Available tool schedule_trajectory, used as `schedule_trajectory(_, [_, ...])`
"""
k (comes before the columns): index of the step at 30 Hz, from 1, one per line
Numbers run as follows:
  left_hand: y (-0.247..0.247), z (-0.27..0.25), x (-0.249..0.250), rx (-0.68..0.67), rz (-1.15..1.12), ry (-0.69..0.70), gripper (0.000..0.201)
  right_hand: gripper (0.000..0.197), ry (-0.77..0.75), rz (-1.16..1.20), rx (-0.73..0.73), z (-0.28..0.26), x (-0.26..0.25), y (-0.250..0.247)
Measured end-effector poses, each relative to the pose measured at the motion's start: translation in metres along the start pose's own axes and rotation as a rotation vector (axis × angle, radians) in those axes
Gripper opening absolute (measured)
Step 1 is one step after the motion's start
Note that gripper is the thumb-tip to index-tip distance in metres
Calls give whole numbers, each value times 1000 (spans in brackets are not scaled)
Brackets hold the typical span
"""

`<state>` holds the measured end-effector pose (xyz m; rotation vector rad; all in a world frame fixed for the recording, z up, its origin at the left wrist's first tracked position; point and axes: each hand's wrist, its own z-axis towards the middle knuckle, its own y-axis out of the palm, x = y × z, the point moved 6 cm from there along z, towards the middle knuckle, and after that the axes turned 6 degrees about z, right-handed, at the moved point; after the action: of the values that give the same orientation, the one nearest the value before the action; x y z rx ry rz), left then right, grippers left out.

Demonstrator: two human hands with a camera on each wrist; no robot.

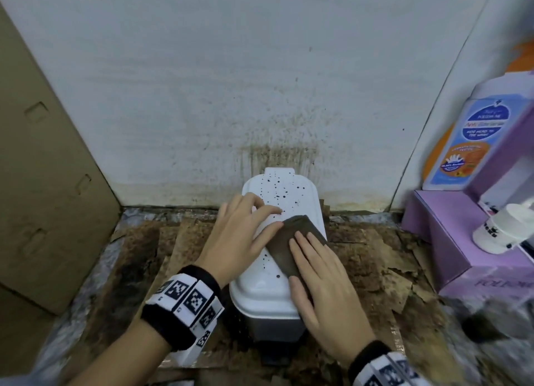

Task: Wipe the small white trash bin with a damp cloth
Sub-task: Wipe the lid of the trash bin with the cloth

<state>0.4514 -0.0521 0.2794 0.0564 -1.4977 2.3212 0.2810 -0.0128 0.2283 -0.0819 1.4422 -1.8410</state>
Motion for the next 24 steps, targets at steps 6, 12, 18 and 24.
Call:
schedule_trajectory(6, [10, -39, -27, -150, -287, -320, 97, 57, 214, -122, 108, 5, -13, 7])
schedule_trajectory(12, [29, -69, -33, -356, -203, -342, 155, 65, 250, -185, -50, 27, -7, 1])
schedule_trajectory(18, [30, -77, -28, -361, -186, -346, 146, 63, 234, -77, -189, 46, 7, 1])
schedule_trajectory(24, [39, -80, -30, -407, -238, -377, 151, 72, 194, -33, -322, 28, 8, -4])
